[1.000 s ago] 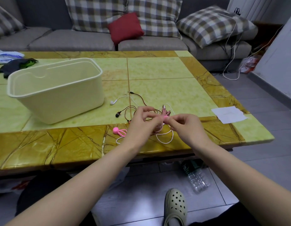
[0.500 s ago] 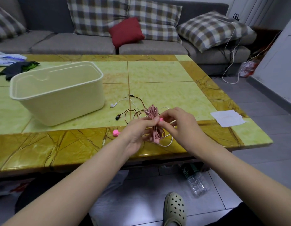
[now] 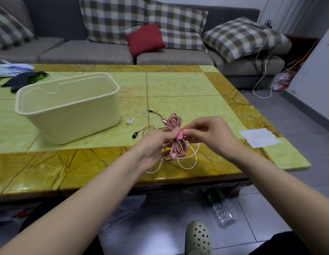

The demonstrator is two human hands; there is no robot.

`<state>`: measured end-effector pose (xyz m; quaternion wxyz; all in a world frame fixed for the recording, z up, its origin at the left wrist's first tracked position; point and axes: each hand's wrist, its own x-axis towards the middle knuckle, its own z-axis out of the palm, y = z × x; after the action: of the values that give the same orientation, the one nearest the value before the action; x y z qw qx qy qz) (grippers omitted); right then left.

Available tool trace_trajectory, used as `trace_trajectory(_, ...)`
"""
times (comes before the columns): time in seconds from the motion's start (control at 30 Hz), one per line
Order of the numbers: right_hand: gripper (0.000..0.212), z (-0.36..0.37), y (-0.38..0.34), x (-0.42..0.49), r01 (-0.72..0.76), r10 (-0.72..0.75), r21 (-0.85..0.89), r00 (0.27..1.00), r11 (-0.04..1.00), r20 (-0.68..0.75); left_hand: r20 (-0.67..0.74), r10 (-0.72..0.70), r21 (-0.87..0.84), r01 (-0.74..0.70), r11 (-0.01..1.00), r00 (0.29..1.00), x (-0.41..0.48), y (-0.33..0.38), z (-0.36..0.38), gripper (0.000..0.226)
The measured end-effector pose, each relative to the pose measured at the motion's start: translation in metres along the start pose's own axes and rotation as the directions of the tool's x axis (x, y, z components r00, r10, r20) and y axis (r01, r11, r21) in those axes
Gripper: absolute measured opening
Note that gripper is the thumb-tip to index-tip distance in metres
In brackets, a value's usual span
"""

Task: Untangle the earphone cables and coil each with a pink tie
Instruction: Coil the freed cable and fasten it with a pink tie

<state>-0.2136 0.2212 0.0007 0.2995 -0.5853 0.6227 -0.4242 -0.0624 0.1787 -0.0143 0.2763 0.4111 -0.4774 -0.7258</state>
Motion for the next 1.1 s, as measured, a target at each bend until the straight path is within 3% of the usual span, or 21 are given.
trace_trajectory(0.2,0.008,0.013,-0.006,0.000,0.078,-0.089,-0.079,0.985,0.994,-0.147,-0.034,0.068,-0.099,-0.071,0.993,0.997,0.002,0.003,0.001,0.016)
trace_trajectory(0.37,0.004,0.014,-0.013,-0.001,0.058,-0.055,0.011,0.980,0.998,-0.189,-0.013,0.158,-0.149,-0.158,0.976,0.987,0.000,-0.001,-0.006,0.011)
trace_trajectory(0.53,0.004,0.017,-0.017,-0.003,0.039,-0.035,0.013,0.976,0.999,-0.216,-0.002,0.232,-0.224,-0.226,0.948,0.973,-0.003,-0.003,-0.008,0.040)
trace_trajectory(0.67,0.006,0.022,-0.020,-0.007,0.032,-0.020,0.051,0.973,0.998,-0.230,-0.023,0.214,-0.291,-0.211,0.933,0.977,-0.005,-0.003,-0.005,0.030)
trace_trajectory(0.77,0.009,0.023,-0.022,-0.010,0.030,-0.018,0.060,0.979,0.998,-0.201,-0.041,0.194,-0.317,-0.197,0.928,0.980,-0.006,-0.002,-0.003,0.037)
trace_trajectory(0.93,0.006,0.028,-0.021,-0.014,0.016,-0.025,-0.058,0.988,0.998,-0.153,-0.094,0.137,-0.257,-0.157,0.953,0.986,-0.003,-0.007,-0.004,0.041)
trace_trajectory(1.1,0.014,0.025,-0.018,-0.012,-0.045,0.024,-0.122,0.985,0.992,-0.168,-0.047,0.133,-0.228,-0.140,0.964,0.990,-0.004,-0.011,-0.006,0.022)
